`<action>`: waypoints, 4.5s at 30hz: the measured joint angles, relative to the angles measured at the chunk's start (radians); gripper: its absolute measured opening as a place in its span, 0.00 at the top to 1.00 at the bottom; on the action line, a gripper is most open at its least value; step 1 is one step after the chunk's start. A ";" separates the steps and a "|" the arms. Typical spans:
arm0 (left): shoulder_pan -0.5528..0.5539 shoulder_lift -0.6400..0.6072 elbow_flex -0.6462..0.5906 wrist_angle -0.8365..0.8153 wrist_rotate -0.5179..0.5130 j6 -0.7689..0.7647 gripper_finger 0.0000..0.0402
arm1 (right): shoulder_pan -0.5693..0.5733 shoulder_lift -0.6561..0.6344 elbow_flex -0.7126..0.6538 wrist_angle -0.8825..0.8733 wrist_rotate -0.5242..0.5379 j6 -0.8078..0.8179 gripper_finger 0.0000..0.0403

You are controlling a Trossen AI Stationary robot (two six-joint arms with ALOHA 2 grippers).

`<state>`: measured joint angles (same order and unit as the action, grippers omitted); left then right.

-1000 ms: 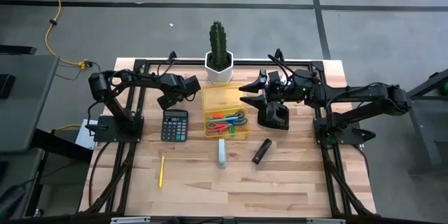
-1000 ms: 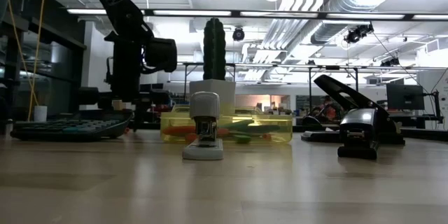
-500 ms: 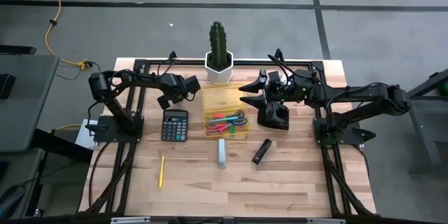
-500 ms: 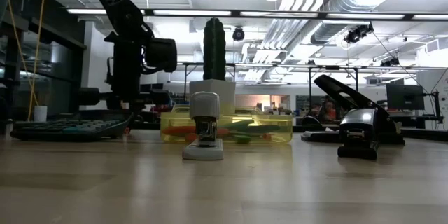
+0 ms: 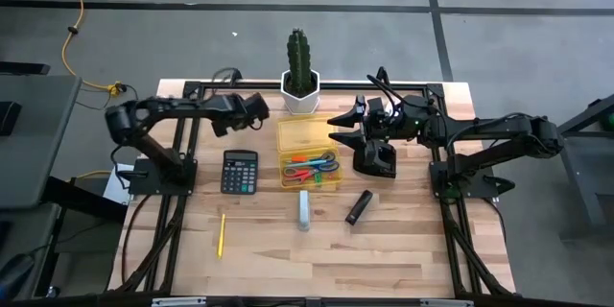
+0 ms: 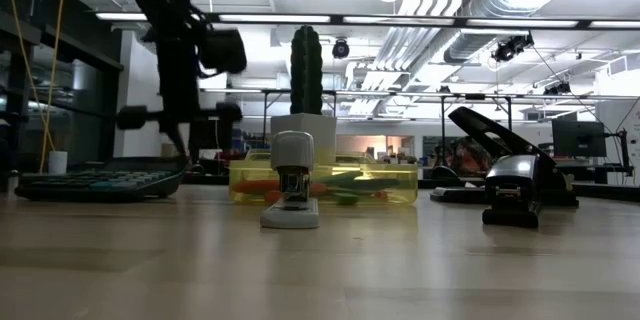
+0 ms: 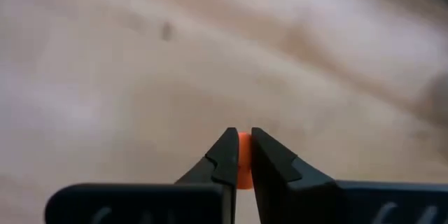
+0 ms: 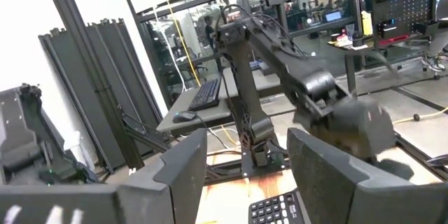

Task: Pick & place school supplies into a supply box
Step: Put the orange eraser into the yellow supply box, then put the yellow pen into the yellow supply box

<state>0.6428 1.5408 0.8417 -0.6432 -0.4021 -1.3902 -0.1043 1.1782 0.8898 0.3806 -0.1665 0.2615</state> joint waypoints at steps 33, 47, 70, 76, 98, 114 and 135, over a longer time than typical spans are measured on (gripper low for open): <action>-0.543 -0.766 0.003 0.633 0.311 1.073 0.97 | 0.000 0.000 0.000 -0.004 0.000 0.000 0.53; -0.546 -0.755 0.003 0.668 0.314 1.166 0.97 | 0.000 0.000 0.000 -0.005 0.000 -0.011 0.53; -0.529 -0.339 0.069 0.613 0.296 1.105 0.97 | 0.000 0.000 0.000 -0.003 0.000 -0.034 0.53; -0.489 -0.092 0.133 0.611 0.298 1.104 0.97 | 0.000 0.000 0.000 -0.003 0.000 -0.034 0.53; -0.475 0.378 0.200 0.850 0.495 1.061 0.97 | 0.000 0.000 0.000 -0.003 0.058 -0.035 0.53; -0.475 0.370 0.200 0.843 0.496 1.018 0.64 | 0.000 0.000 0.000 -0.003 0.058 -0.035 0.53; -0.328 -0.403 0.197 0.458 0.377 1.132 0.52 | 0.000 0.000 0.000 0.005 0.053 -0.042 0.53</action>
<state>0.3151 1.1379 1.0391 -0.1852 -0.0255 -0.2584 -0.1040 1.1782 0.8898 0.3852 -0.1134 0.2192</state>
